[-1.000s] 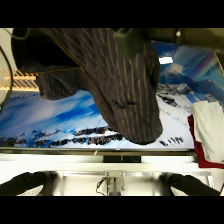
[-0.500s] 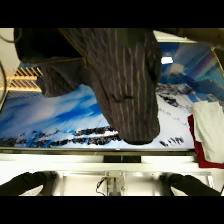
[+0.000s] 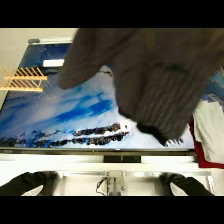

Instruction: Fold the shirts.

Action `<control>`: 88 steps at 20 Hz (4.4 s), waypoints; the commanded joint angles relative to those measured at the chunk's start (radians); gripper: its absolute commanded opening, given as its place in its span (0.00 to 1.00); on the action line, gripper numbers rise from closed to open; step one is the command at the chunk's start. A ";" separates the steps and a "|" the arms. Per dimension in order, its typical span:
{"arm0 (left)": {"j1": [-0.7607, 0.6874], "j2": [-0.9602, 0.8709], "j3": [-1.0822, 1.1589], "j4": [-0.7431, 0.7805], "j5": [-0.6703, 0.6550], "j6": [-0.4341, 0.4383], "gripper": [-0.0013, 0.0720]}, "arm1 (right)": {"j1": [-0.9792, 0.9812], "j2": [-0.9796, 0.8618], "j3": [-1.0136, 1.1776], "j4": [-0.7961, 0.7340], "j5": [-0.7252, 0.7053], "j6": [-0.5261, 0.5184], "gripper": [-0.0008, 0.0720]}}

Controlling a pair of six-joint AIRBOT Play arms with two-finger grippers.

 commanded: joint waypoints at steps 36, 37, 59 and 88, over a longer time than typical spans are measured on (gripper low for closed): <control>0.187 -0.246 -0.019 -0.573 -0.515 -0.193 0.93 | -0.082 0.076 0.001 0.747 0.251 -0.294 0.13; 0.175 -0.254 -0.020 -0.585 -0.535 -0.192 0.93 | -0.082 0.076 0.001 0.753 0.252 -0.301 0.13; 0.117 -0.290 -0.024 -0.516 -0.492 -0.324 0.93 | -0.082 0.064 0.001 0.816 0.264 -0.336 0.13; 0.325 -0.282 -0.038 -0.637 -0.289 -0.314 0.10 | -0.082 0.079 0.001 0.888 0.399 -0.374 0.13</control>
